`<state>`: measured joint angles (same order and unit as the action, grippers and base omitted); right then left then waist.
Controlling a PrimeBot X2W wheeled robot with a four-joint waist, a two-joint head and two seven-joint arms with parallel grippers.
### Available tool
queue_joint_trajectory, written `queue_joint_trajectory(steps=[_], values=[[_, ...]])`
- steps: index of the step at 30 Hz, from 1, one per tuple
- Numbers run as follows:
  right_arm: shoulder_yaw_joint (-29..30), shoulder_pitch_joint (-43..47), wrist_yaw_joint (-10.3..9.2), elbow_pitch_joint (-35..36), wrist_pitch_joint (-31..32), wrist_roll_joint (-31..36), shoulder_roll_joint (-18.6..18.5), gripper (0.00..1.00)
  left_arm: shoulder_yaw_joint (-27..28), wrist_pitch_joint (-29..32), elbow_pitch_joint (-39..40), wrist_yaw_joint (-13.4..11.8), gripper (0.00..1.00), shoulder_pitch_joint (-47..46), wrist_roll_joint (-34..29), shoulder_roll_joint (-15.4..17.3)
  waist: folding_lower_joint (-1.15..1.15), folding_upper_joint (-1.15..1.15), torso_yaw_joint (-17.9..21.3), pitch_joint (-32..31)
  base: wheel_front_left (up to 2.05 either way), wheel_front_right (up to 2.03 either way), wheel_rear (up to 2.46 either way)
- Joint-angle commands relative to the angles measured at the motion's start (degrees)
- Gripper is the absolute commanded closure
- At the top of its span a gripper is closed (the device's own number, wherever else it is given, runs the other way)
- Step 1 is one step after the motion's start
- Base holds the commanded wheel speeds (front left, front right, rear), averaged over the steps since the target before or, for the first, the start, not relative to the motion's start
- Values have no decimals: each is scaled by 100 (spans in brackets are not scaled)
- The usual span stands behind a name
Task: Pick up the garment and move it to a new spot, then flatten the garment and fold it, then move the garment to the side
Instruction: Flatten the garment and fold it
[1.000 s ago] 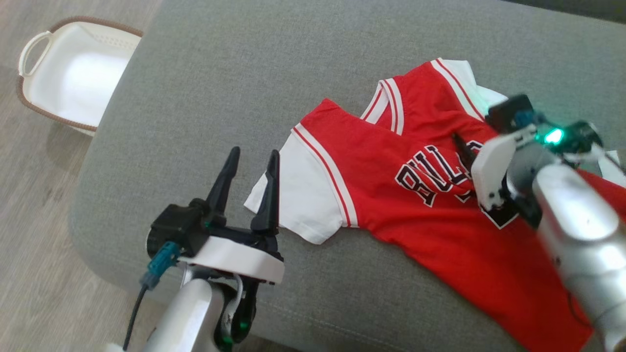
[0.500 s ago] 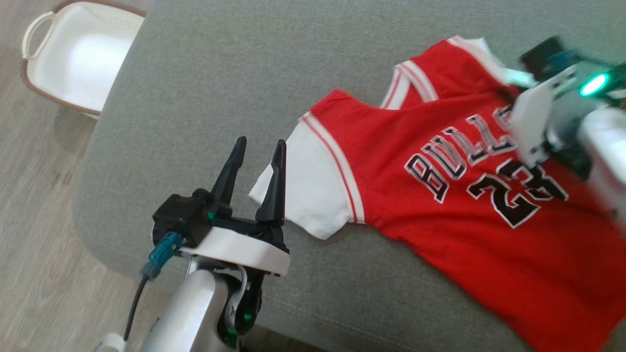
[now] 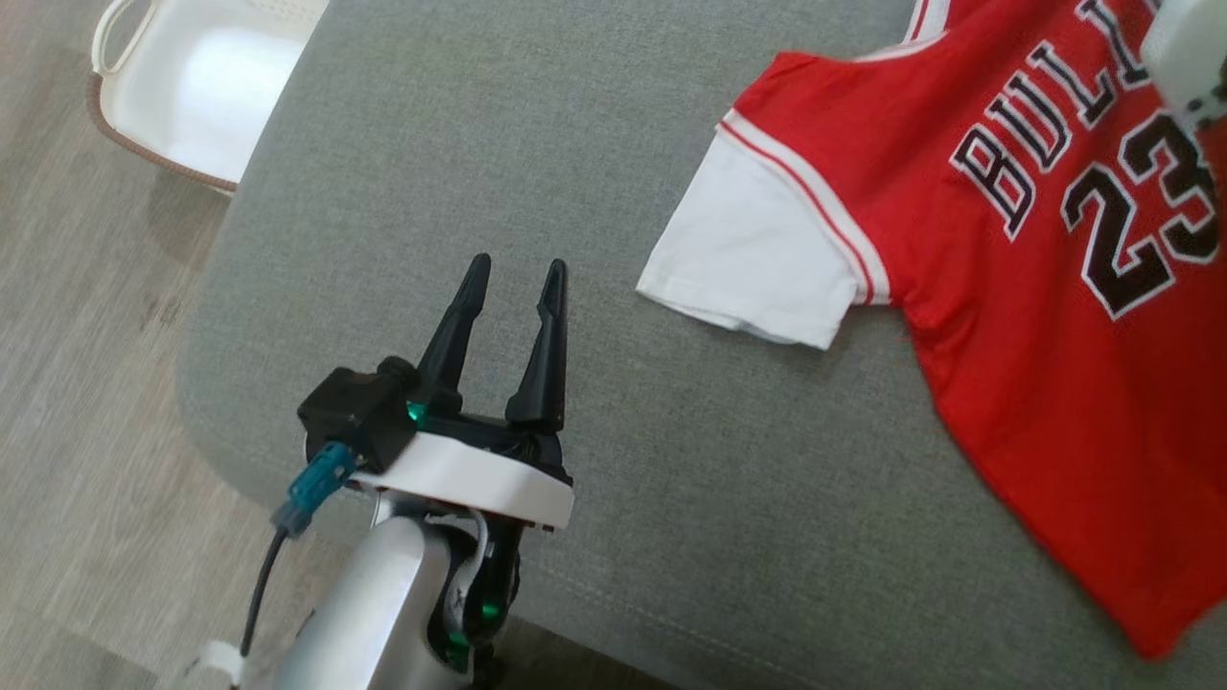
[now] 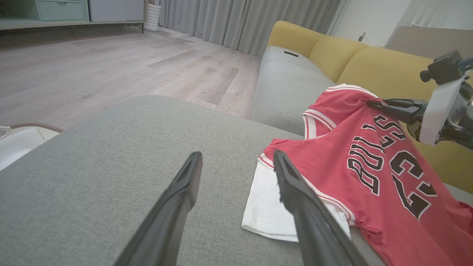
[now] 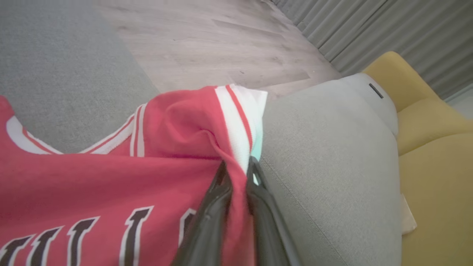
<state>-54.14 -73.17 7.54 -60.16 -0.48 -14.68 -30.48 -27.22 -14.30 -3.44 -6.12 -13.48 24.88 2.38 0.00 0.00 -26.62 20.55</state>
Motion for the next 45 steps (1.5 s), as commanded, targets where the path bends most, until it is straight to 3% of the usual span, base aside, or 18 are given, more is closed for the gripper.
queue_joint_trajectory(steps=[1,10,15,20,21,25,26,30,33,37,45], values=[[144,-181,-5,-110,-237,178,140,0,175,-70,211,-40,0,-183,11,50,0,0,9,12,0,0,0],[1231,63,-5,-1027,-1124,291,766,0,511,-70,160,-30,0,-204,-173,50,0,0,526,-327,0,0,0],[1985,712,-5,-857,-1436,97,1185,0,908,-70,130,-1,0,-145,-324,50,0,0,1076,-672,0,0,0],[2946,1857,-5,529,-1449,110,1388,0,1226,-70,29,103,0,-17,-438,50,0,0,1566,-1043,0,0,0],[3448,2482,-5,1115,-1450,207,1525,0,1355,-70,-20,130,0,62,-473,50,0,0,1743,-1208,0,0,0],[4381,3917,-5,2429,-1451,576,2007,0,1573,-70,-61,128,0,241,-496,50,0,0,2020,-1489,0,0,0],[4381,3917,-5,2429,-1451,576,2007,0,1573,-70,-61,128,0,241,-496,50,0,0,2020,-1489,0,0,0],[5110,5348,-5,3664,-1451,903,2552,0,1666,-70,-157,189,0,408,-558,50,0,0,2198,-1655,0,0,0],[5410,6168,-5,4449,-1451,1001,2727,0,1732,-70,-263,245,0,518,-638,50,0,0,2308,-1742,0,0,0],[5449,6903,-5,5125,-1451,563,2756,0,1839,-70,-388,324,0,668,-708,50,0,0,2444,-1848,0,0,0],[5468,7311,-5,5411,-1452,493,2759,0,1921,-70,-522,409,0,888,-841,50,0,0,2622,-1916,0,0,0]])
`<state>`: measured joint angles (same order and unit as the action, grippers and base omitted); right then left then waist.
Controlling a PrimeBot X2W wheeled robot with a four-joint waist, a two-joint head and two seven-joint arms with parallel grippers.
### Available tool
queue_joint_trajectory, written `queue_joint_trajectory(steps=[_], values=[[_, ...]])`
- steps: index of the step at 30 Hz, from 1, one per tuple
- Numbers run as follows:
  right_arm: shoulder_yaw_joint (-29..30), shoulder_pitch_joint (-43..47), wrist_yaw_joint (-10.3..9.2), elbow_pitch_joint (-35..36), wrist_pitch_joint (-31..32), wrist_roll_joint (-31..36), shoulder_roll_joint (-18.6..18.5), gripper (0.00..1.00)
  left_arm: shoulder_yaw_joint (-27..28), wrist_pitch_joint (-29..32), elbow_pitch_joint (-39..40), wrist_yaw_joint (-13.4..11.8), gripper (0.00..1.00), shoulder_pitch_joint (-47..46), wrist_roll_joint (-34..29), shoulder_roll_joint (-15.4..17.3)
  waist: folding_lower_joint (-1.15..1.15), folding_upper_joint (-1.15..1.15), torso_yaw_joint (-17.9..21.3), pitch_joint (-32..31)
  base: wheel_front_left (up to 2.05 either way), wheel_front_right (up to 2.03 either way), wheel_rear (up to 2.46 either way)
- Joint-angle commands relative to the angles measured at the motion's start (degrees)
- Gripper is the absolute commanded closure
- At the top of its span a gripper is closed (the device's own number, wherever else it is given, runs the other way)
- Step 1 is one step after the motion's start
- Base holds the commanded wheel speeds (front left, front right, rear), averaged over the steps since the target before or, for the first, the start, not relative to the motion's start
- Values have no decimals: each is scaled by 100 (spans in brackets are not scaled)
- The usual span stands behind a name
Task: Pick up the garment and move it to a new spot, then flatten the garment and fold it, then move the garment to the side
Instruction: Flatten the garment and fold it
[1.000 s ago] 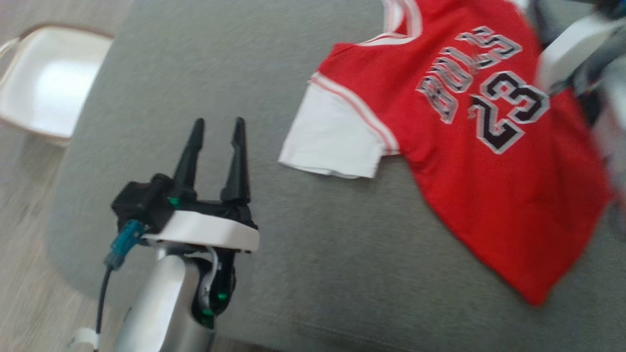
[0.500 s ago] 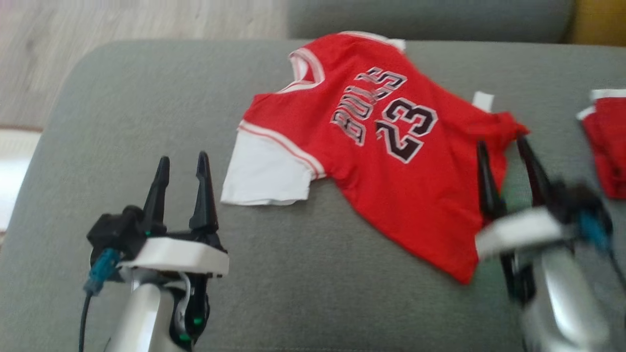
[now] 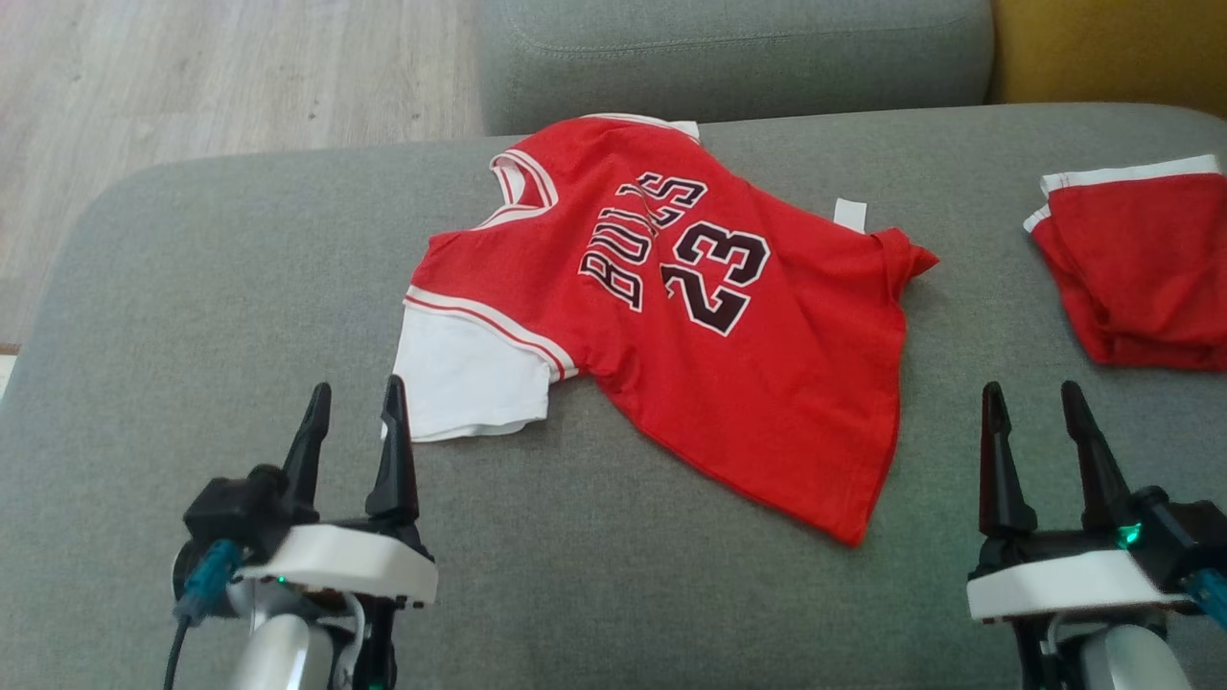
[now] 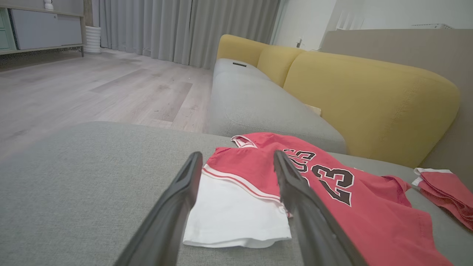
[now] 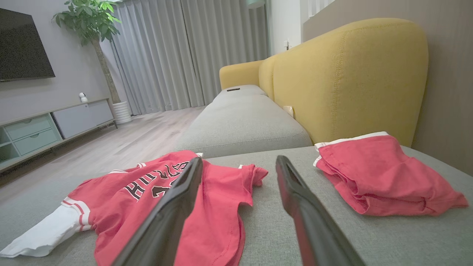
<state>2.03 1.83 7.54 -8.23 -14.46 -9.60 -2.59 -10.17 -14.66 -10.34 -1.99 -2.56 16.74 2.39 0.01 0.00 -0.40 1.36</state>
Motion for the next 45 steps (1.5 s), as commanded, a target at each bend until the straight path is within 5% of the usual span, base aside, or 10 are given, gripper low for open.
queue_joint_trajectory(steps=[1,8,22,34,35,37,45], values=[[-138,-194,-5,233,-53,-22,-30,0,206,-34,148,4,0,-203,-25,49,-1,0,3,16,0,0,0],[-86,-358,-5,304,-53,102,-30,0,78,-34,-229,1,0,-456,-234,49,-1,0,3,351,0,0,0],[-251,-693,-5,254,-53,113,-29,0,53,50,-2990,-539,0,-1775,-782,162,-1,0,205,882,0,0,0],[-265,-684,-5,156,-53,142,-29,0,5,1,-3992,-479,0,-2209,-727,194,-1,0,282,918,0,0,0],[-260,-680,-5,132,-53,155,-29,0,7,-3,-4048,-454,22,-2229,-701,188,-1,0,277,913,0,0,0],[-260,-668,-5,53,-53,188,-29,0,18,-14,-4110,-410,100,-2265,-643,174,-1,0,259,901,0,0,0],[-611,-538,-5,-780,274,47,-29,0,191,-32,-3014,-410,100,-2110,-597,138,-1,0,177,804,0,0,0]])
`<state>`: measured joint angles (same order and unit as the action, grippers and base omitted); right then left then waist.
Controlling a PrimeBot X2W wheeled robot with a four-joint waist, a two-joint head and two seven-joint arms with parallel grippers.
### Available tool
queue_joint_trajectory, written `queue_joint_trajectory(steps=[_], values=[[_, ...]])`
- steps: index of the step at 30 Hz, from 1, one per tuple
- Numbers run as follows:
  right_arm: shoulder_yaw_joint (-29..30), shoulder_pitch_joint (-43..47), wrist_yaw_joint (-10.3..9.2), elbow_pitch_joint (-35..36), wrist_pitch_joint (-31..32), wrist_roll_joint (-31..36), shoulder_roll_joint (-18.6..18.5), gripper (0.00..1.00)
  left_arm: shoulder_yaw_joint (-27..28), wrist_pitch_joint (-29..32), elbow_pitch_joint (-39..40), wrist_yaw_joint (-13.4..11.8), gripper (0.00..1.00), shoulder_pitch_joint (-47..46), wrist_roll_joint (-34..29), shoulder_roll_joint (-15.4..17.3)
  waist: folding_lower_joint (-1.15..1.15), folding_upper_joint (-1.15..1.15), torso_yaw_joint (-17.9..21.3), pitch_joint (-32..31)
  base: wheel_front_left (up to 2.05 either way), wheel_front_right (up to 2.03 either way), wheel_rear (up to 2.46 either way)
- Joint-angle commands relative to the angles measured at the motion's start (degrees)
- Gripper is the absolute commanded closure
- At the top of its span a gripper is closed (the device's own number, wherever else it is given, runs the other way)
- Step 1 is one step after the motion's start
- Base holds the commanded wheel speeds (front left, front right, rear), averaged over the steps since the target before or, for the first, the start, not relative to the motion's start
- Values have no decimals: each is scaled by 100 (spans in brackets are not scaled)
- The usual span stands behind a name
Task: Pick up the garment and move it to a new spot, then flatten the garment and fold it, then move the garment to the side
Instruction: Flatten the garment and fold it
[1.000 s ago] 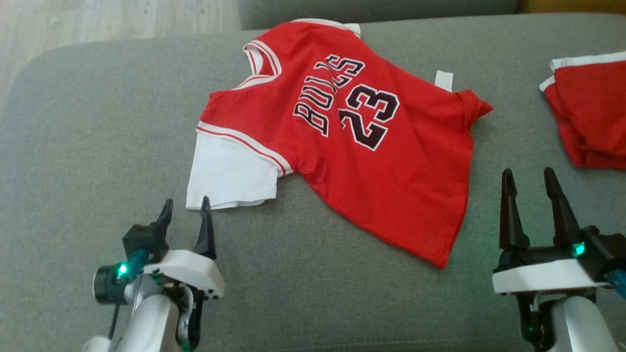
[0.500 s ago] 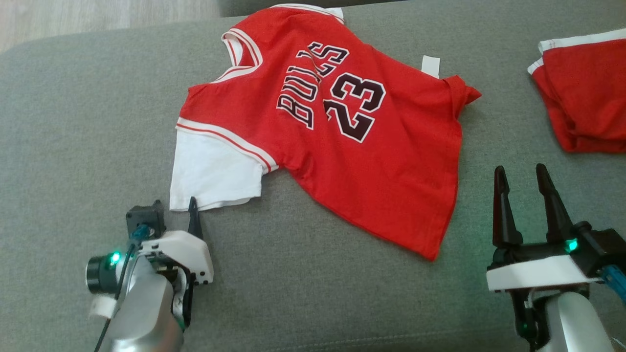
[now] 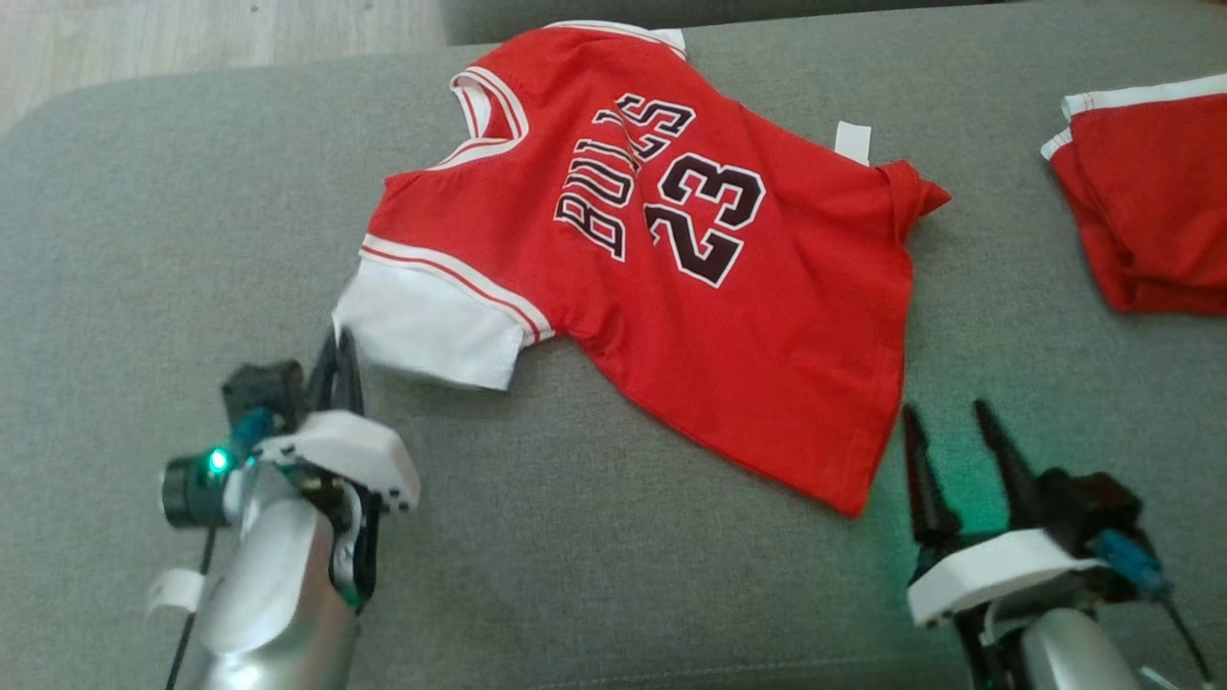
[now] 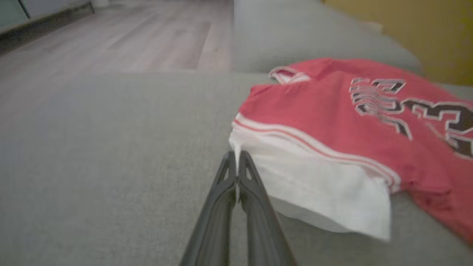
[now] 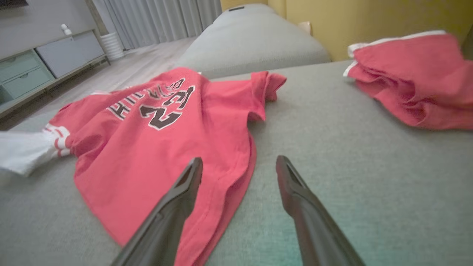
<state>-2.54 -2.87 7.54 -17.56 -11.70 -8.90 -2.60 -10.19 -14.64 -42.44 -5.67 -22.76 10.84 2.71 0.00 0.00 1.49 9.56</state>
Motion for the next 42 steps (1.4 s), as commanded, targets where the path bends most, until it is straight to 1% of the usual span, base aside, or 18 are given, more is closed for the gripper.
queue_joint_trajectory(steps=[1,2,3,7,9,13,23,24,26,29,31,33,35,36,40,42], values=[[-196,-52,-5,46,101,-55,-28,0,255,-34,476,-53,100,-9,-13,104,0,0,-24,-39,0,0,0],[-275,-9,-5,-166,339,-149,-28,0,401,-34,994,-85,100,179,-26,98,0,0,-61,-89,0,0,0],[-332,6,-5,-245,442,-268,-28,0,468,-35,1202,-107,100,275,-35,92,0,0,-81,-111,0,0,0],[-499,64,-5,-518,881,-787,-28,0,634,-35,1877,-150,100,578,-124,65,0,0,-164,-197,0,0,0],[-569,79,-5,-620,1045,-921,-28,0,663,-35,2106,-140,100,684,-162,51,0,0,-205,-235,0,0,0],[-732,84,-5,-790,1323,-1008,-28,0,659,-35,2277,-119,100,825,-195,32,0,0,-262,-281,0,0,0],[-1190,48,-5,-867,1752,-1400,-28,0,628,-35,2332,-84,100,903,-179,19,0,0,-356,-308,0,0,0],[-1248,51,-5,-861,1799,-1461,-28,22,619,-36,2322,-86,100,902,-168,19,0,0,-363,-313,0,0,0],[-1333,48,-5,-833,1841,-1517,-28,100,606,-36,2311,-92,100,893,-148,18,0,0,-374,-322,0,0,0],[-1396,-10,-5,-696,1735,-1556,-28,100,605,-36,2312,-94,100,894,-109,18,0,0,-371,-355,0,0,0],[-1393,-91,-5,-557,1607,-1501,-28,100,630,-36,2330,-51,100,919,18,18,0,0,-347,-397,0,0,0],[-1354,-192,-5,-386,1489,-1442,-28,100,659,-36,2365,56,100,955,308,18,0,0,-313,-457,0,0,0],[-1267,-345,-5,-172,1378,-1294,-29,100,699,-36,2376,230,100,980,818,18,0,0,-277,-534,0,0,0],[-1256,-444,-5,-44,1344,-1199,-60,100,715,-36,2384,293,100,976,924,18,0,0,-260,-575,0,0,0],[-1242,-966,-5,502,1247,-957,-419,100,842,-36,2555,481,100,851,1098,18,0,0,-205,-754,0,0,0],[-1197,-1290,-5,732,1205,-925,-620,100,879,-36,2705,638,100,734,1338,17,0,0,-188,-859,0,0,0]])
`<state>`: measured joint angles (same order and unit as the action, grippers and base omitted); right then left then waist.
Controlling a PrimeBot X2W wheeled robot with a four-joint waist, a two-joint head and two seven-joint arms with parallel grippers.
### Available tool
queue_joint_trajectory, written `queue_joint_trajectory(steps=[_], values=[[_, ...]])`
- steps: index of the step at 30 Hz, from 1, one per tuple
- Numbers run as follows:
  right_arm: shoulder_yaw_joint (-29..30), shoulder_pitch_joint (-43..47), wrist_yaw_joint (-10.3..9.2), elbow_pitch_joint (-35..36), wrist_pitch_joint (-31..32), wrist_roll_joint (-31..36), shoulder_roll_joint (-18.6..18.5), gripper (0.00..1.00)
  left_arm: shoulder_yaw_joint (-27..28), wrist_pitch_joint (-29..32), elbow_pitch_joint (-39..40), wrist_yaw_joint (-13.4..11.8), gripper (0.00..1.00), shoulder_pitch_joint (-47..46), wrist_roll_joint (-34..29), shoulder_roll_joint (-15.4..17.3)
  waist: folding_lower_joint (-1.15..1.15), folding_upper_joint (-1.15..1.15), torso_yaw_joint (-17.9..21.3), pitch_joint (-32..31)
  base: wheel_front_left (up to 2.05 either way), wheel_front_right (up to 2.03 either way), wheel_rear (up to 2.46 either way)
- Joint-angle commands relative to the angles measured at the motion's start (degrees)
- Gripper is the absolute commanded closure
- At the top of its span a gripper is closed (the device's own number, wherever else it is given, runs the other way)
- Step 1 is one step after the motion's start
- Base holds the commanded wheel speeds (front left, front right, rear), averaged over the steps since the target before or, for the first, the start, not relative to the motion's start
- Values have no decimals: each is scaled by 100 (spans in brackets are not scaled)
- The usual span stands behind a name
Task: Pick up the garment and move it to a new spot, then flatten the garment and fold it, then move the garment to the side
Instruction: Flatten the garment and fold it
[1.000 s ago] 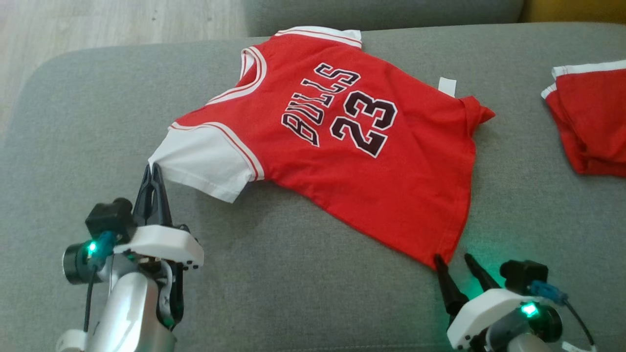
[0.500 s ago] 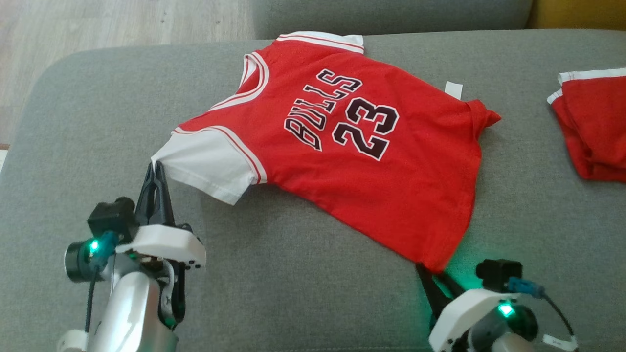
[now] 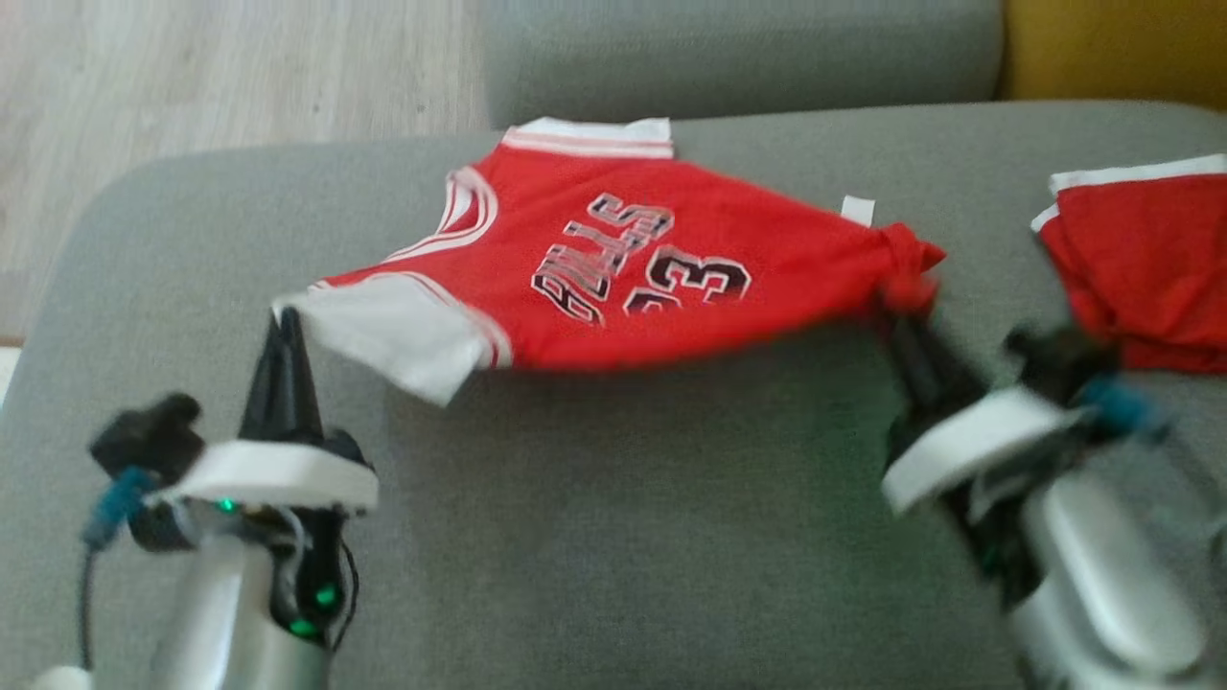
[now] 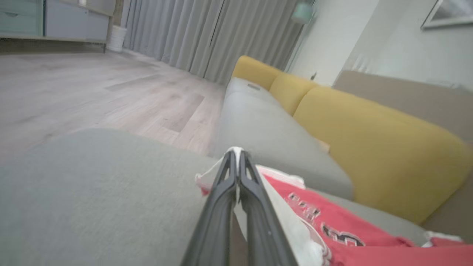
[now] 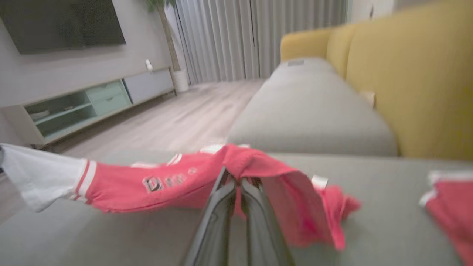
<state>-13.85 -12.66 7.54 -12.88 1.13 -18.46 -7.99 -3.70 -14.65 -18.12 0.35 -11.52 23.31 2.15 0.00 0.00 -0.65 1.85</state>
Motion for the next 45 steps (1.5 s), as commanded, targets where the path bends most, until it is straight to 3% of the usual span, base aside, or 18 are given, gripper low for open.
queue_joint_trajectory(steps=[1,5,11,21,28,32,37,45], values=[[-44,-491,-5,362,-103,57,-192,100,244,-35,364,99,100,-468,227,73,0,0,28,-145,0,0,0],[43,-1189,-5,651,-212,124,-556,100,312,-35,799,192,100,-852,626,73,0,0,0,-308,0,0,0],[-32,-1808,-5,939,-131,195,-931,100,288,-33,1508,77,100,-1300,1008,73,0,0,-88,-558,0,0,0],[373,-1633,-5,2109,765,44,-934,100,156,949,3201,-504,100,-1368,1238,191,0,0,-240,-505,0,0,0],[331,-2202,-5,2191,1196,5,-1046,100,214,1523,3121,-567,100,-2084,1234,556,0,0,-189,168,0,0,0],[199,-3063,-5,1569,1168,-43,-1270,100,180,1633,2320,-392,100,-3030,1166,808,0,0,-173,915,0,0,0],[-329,-4691,-5,99,628,358,-1683,100,25,1307,798,-79,100,-4686,757,1137,0,0,-195,1709,0,0,0],[-341,-6991,-5,-2428,-1029,1029,-1472,100,-176,388,-1302,305,100,-6807,394,1209,0,0,-370,2124,0,0,0]])
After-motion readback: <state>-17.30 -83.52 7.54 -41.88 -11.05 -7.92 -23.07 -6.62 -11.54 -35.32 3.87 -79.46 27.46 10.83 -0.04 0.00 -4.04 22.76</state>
